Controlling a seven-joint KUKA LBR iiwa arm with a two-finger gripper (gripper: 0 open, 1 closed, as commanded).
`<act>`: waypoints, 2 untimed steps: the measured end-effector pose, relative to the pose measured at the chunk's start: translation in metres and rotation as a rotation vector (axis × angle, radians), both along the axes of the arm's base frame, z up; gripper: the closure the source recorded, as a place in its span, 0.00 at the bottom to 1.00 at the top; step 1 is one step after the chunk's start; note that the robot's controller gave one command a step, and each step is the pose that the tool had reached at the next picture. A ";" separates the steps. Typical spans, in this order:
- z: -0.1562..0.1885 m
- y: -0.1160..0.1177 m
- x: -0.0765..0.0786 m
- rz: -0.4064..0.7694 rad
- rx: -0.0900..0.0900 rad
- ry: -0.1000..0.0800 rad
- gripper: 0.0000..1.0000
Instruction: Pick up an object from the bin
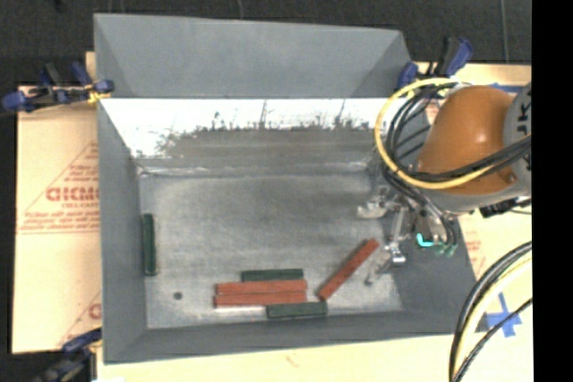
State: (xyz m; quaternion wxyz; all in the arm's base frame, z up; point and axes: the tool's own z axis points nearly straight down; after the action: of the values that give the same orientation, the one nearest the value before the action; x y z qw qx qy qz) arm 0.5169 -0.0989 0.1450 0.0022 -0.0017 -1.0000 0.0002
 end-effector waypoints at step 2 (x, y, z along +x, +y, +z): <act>-0.065 -0.004 0.004 0.093 -0.001 0.001 1.00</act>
Offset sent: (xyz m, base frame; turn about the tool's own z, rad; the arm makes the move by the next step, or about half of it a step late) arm 0.0025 -0.0020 -0.0721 -0.0926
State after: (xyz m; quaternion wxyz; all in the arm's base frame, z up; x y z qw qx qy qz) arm 0.5212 -0.1030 0.0797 0.0025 0.0449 -0.9990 0.0006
